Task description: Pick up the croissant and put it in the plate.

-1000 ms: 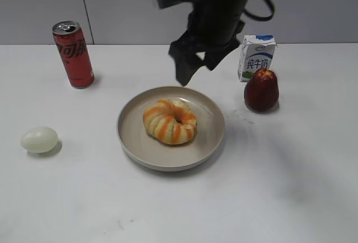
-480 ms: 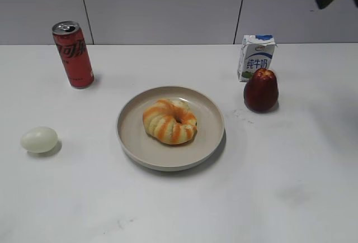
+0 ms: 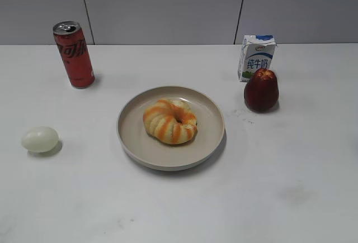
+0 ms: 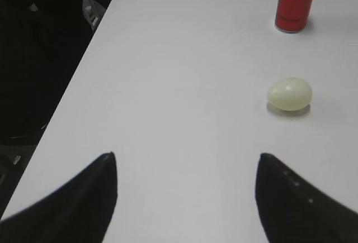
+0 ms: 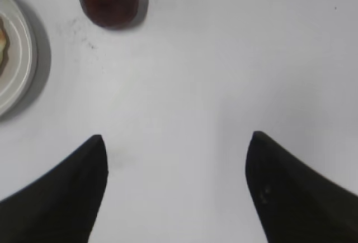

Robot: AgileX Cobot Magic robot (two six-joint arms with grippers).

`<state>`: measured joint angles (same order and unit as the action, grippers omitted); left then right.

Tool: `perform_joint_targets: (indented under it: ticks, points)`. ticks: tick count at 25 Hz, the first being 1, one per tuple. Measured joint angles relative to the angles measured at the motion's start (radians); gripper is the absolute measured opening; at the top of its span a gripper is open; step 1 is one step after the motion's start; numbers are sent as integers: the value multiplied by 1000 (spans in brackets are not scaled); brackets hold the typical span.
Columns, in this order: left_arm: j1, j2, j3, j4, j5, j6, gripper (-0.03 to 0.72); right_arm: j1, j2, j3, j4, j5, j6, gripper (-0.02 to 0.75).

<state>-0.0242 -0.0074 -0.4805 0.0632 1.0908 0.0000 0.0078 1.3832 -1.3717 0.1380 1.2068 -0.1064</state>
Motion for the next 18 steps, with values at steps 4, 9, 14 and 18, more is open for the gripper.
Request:
perform_joint_targets:
  ticks: [4,9,14,18]
  points:
    - [0,0,0,0,0,0,586,0,-200,186,-1,-11,0,573]
    - [0,0,0,0,0,0,586,0,-457,428,-1,-73,0,571]
    - [0,0,0,0,0,0,586,0,-693,643,-1,-144,0,571]
    - [0,0,0,0,0,0,586,0,-870,769,-1,-169,0,571]
